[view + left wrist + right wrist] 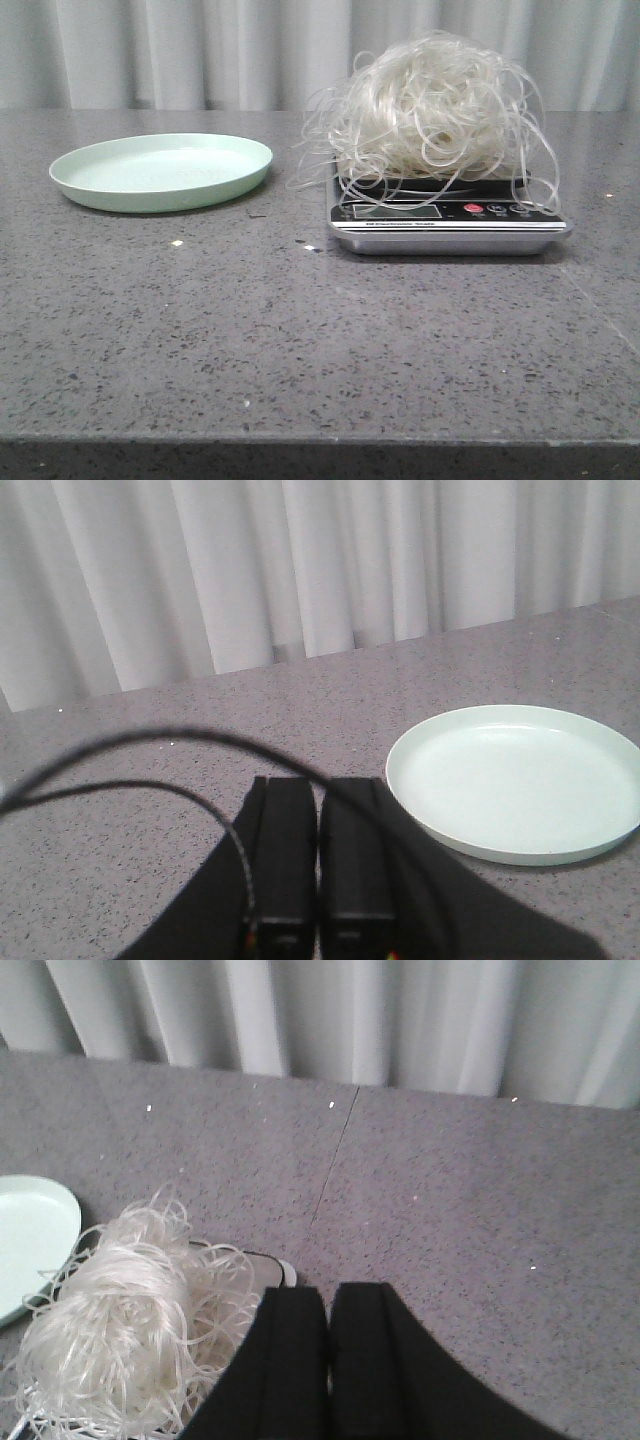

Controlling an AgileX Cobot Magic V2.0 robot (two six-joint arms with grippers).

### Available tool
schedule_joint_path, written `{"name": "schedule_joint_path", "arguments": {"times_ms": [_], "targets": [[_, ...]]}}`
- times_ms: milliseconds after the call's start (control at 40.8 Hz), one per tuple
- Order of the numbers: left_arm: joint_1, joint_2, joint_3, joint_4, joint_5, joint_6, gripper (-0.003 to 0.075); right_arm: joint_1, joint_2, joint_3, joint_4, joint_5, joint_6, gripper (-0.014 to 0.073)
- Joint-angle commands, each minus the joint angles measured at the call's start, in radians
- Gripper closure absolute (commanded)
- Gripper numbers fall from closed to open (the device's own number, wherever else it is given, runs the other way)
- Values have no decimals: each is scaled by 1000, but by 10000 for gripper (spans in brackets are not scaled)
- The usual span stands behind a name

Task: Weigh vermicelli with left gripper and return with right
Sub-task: 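Release the vermicelli on the scale and withdraw the left gripper, then lower the right gripper onto the vermicelli and grasp it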

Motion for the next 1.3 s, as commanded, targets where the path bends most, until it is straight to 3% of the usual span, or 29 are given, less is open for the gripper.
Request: {"name": "schedule_joint_path", "arguments": {"times_ms": [0, 147, 221, 441, 613, 858, 1275], "targets": [[-7, 5, -30, -8, -83, -10, 584, 3, 88, -123, 68, 36, -92, 319], [-7, 5, -30, -8, -83, -10, 584, 3, 209, -225, 173, 141, -184, 60], [-7, 5, -30, -8, -83, -10, 584, 3, 271, -271, 218, 210, -223, 4], [-7, 5, -30, -8, -83, -10, 584, 3, 444, -369, 410, 400, -418, 1], [-7, 5, -30, -8, -83, -10, 584, 3, 551, -399, 462, 448, -513, 1], [-7, 5, -30, -8, -83, -10, 584, 24, 659, -400, 487, 484, -557, 1], [-7, 5, -30, -8, -83, -10, 584, 118, 771, -400, 463, 417, -564, 13]]}}
